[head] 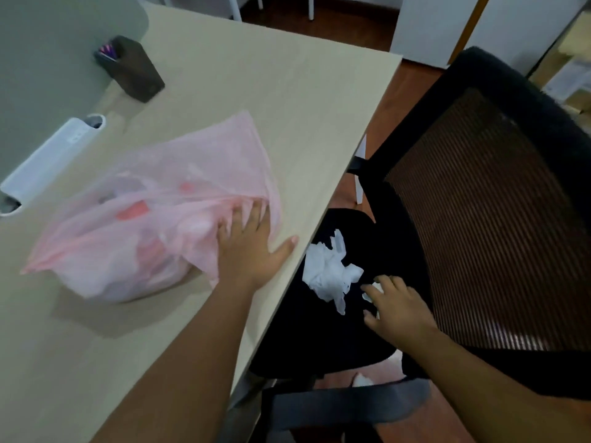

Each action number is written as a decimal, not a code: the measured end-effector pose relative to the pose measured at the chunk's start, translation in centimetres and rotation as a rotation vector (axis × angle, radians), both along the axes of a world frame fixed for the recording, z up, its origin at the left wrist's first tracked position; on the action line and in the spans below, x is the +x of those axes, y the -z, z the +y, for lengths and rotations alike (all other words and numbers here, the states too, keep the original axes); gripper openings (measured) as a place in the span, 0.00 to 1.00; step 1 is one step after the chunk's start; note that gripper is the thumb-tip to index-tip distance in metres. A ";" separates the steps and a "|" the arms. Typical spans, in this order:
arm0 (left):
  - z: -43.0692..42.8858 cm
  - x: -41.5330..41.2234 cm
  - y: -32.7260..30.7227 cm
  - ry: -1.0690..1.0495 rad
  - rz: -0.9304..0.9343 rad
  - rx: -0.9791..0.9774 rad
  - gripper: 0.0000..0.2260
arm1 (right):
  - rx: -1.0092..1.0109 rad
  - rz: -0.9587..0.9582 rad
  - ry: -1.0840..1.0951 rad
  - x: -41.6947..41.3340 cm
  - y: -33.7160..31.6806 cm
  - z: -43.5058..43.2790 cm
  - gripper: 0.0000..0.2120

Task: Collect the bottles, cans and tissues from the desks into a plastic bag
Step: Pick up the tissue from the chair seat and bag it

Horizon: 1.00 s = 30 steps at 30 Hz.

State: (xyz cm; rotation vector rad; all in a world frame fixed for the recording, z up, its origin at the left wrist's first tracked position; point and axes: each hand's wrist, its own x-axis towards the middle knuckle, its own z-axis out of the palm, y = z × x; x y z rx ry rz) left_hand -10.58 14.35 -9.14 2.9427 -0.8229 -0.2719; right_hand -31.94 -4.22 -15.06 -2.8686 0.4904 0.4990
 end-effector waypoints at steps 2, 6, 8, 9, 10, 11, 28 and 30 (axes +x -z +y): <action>-1.6 0.3 0.0 0.011 -0.014 -0.006 0.42 | 0.019 0.048 0.003 0.9 1.3 -0.4 0.29; -2.3 0.5 0.2 0.007 -0.065 0.022 0.42 | 0.171 0.217 0.126 2.4 5.6 -0.6 0.37; -2.5 0.5 0.5 0.010 -0.073 0.039 0.42 | 0.295 0.251 0.256 2.9 8.2 -0.6 0.40; -2.4 0.5 0.5 0.013 -0.085 0.047 0.42 | 0.355 0.252 0.326 3.3 9.6 -0.6 0.41; -2.4 0.5 0.5 0.018 -0.094 0.054 0.42 | 0.397 0.252 0.389 3.6 10.8 -0.6 0.42; -2.4 0.5 0.6 0.018 -0.100 0.056 0.42 | 0.416 0.252 0.437 3.9 12.0 -0.7 0.43; -2.3 0.7 1.0 0.041 -0.138 0.004 0.39 | 0.411 -0.118 0.634 6.8 19.1 -1.4 0.13; -2.3 0.7 1.0 0.040 -0.141 -0.003 0.39 | 0.291 -0.111 0.470 8.2 18.6 -0.1 0.24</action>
